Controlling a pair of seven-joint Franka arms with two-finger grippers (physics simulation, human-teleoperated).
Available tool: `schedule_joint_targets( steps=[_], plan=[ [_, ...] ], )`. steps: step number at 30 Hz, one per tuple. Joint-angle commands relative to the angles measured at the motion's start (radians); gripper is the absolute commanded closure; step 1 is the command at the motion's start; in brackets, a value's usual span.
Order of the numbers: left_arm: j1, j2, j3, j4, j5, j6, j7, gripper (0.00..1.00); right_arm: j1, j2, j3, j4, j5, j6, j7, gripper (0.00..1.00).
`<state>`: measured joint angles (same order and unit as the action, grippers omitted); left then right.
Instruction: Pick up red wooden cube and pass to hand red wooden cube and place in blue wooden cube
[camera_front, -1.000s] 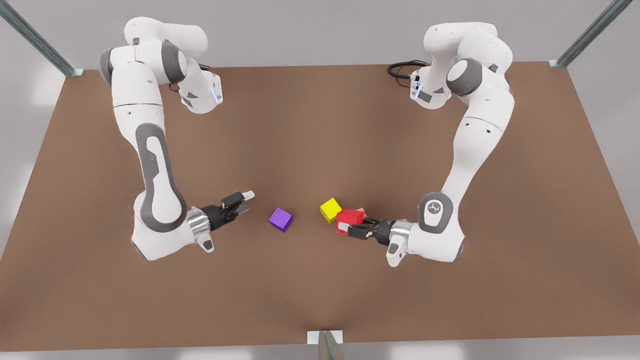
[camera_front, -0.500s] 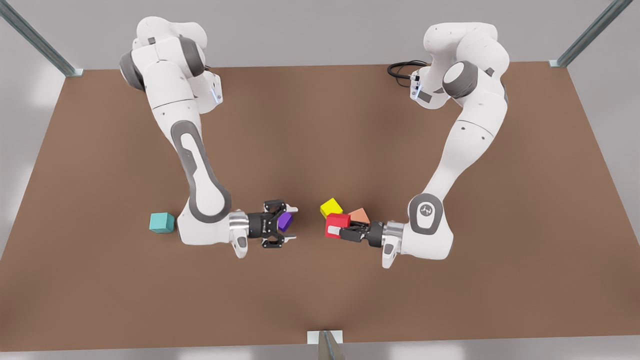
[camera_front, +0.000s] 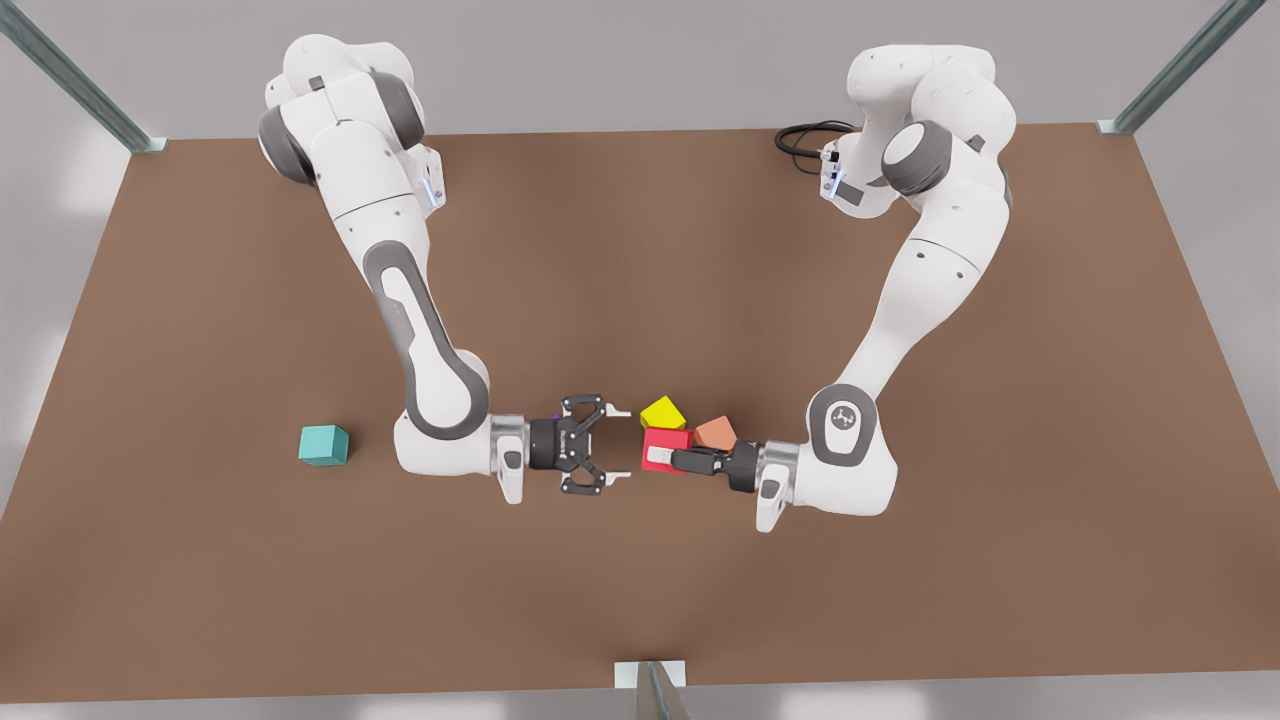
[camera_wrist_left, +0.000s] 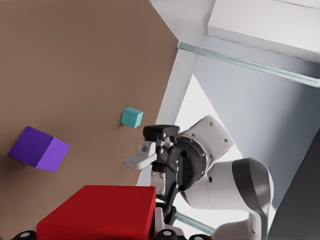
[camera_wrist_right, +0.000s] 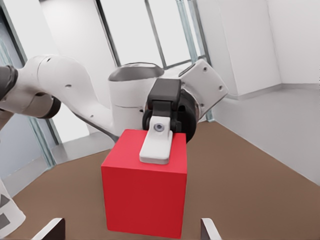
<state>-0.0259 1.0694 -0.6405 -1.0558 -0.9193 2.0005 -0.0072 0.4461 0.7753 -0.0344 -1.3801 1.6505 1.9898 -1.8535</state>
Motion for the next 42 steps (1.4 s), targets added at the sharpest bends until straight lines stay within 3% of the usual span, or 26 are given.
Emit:
schedule_joint_targets(
  steps=[1, 42],
  plan=[
    [0.000, -0.002, -0.001, -0.001, -0.010, 0.003, 0.158, 0.39, 0.000, 0.013, 0.001, 0.019, 0.012, 0.029, -0.335, 0.00],
    [-0.015, 0.000, -0.001, -0.003, -0.015, 0.027, 0.156, 0.39, 0.003, 0.113, 0.151, 0.150, 0.048, 0.175, -0.323, 0.00]
  ],
)
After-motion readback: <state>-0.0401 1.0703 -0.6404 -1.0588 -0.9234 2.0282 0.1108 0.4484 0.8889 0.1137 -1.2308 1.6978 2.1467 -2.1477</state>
